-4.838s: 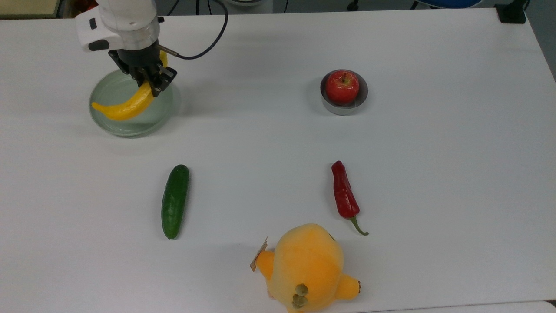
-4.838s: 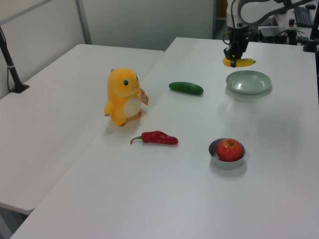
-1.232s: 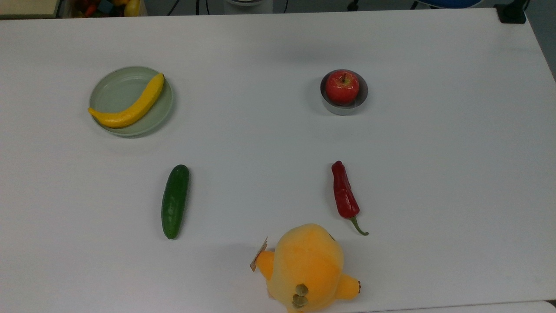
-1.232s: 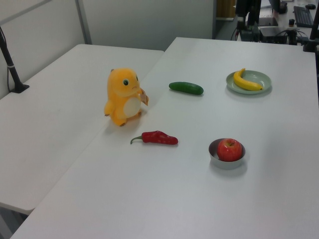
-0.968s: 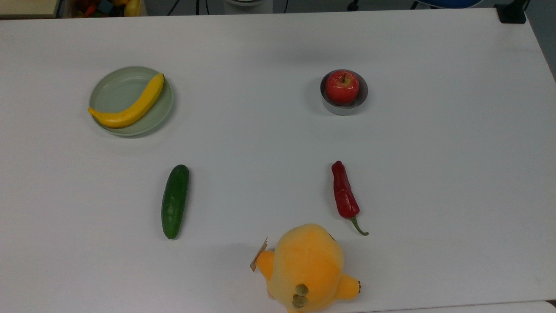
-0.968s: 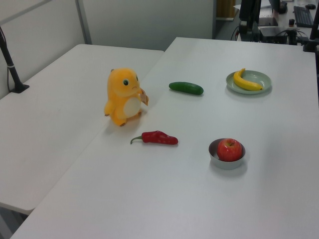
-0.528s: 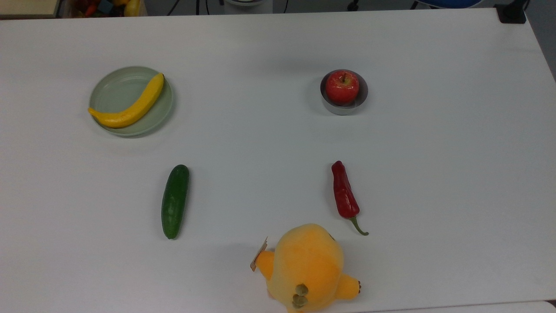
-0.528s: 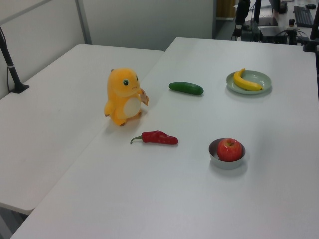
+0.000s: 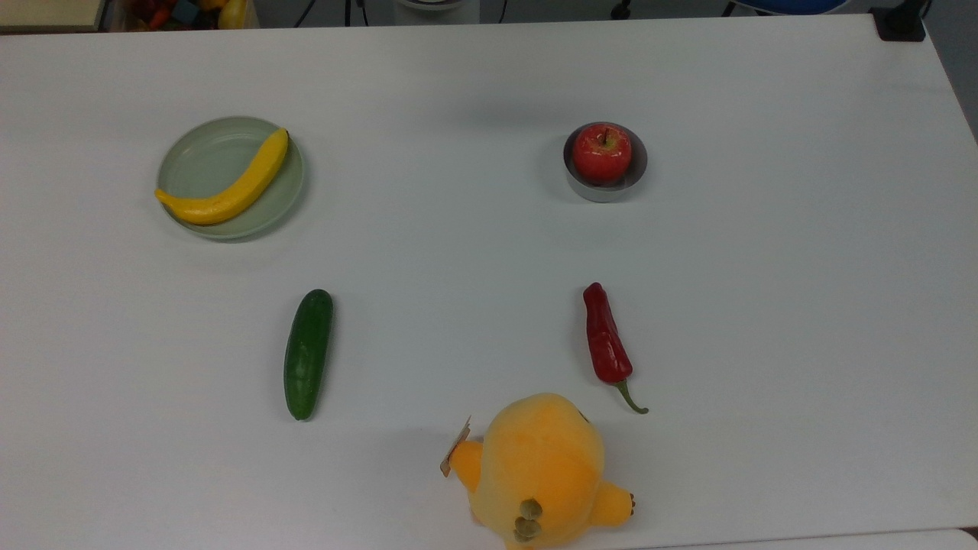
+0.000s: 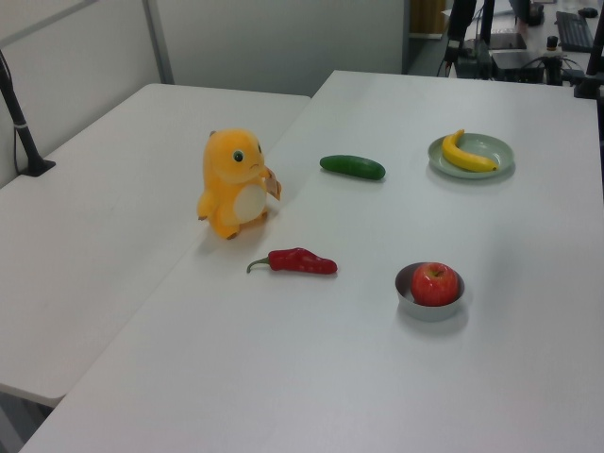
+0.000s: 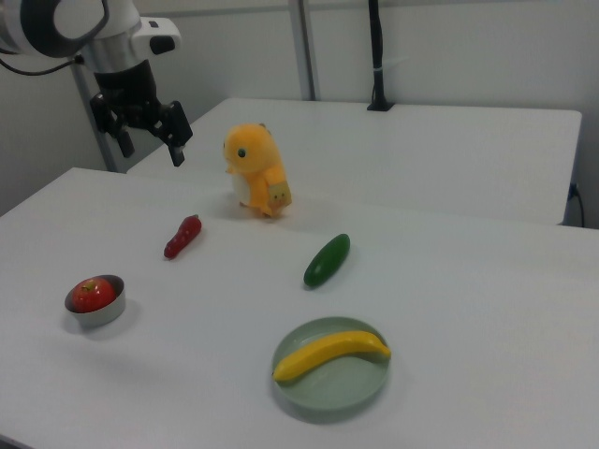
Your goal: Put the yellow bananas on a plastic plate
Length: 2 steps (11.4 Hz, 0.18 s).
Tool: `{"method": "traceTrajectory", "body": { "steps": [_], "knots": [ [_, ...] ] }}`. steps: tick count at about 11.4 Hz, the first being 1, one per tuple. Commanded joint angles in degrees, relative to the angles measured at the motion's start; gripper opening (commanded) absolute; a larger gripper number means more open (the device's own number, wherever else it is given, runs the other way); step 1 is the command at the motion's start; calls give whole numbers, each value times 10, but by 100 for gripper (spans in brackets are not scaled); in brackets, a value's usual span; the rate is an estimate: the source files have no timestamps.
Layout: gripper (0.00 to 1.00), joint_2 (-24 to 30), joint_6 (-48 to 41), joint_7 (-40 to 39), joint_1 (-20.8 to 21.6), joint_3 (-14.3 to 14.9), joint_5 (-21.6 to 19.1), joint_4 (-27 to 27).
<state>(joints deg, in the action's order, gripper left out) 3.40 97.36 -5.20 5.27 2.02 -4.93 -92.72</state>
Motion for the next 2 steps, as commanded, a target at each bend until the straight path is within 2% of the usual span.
{"method": "traceTrajectory", "body": {
  "steps": [1, 2],
  "knots": [
    [100, 7, 13, -11, 11, 9, -1, -12],
    [100, 6, 13, -12, 11, 9, -1, -12]
  ]
}}
